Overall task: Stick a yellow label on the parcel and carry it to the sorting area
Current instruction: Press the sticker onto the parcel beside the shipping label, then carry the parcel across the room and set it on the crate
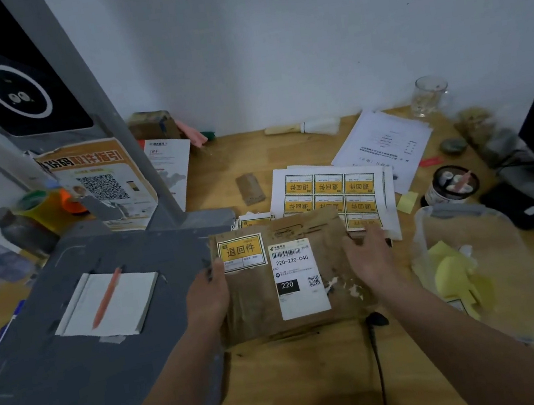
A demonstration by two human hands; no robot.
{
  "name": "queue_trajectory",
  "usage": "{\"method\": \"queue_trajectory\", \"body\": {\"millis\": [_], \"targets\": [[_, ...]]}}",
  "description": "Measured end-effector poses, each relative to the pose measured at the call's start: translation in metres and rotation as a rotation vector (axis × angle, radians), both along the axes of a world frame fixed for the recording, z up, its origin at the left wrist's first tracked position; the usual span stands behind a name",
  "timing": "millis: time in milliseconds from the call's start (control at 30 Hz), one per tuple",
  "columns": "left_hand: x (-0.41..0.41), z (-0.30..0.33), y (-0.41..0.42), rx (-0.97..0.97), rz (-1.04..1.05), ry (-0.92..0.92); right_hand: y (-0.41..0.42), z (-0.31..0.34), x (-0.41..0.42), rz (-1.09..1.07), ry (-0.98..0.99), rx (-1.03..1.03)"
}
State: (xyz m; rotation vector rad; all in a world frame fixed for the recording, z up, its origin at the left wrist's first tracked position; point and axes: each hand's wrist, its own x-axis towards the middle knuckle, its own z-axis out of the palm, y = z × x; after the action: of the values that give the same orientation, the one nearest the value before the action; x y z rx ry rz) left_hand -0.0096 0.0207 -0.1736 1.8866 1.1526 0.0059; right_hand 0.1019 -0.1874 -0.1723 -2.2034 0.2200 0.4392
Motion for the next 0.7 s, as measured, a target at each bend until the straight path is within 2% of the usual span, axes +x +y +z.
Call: {"method": "queue_trajectory", "body": {"millis": [167,300,400,500,567,700], "targets": [[-0.003,-0.002,-0.020,0.038,0.027,0.065,-0.007,-0.008,-0.006,0.070,0.202,0.099],[0.005,0.018,-0.024,0.165,0.029,0.060,-0.008,0.004,-0.011,0.020,0.239,0.208],[0.014,0.049,-0.017,0.279,0.027,-0.023,-0.010,0.024,-0.010,-0.039,0.221,0.329],[0.029,0.096,-0.020,0.347,-0.039,-0.206,-0.015,0.049,-0.016,-0.143,0.152,0.495],[0.042,0.122,-0.027,0.345,-0.115,-0.321,-0.024,0.064,-0.021,-0.238,0.071,0.557],[0.072,0.139,-0.053,0.246,-0.320,-0.421,-0.059,0.091,-0.043,-0.455,-0.097,0.595]]}}
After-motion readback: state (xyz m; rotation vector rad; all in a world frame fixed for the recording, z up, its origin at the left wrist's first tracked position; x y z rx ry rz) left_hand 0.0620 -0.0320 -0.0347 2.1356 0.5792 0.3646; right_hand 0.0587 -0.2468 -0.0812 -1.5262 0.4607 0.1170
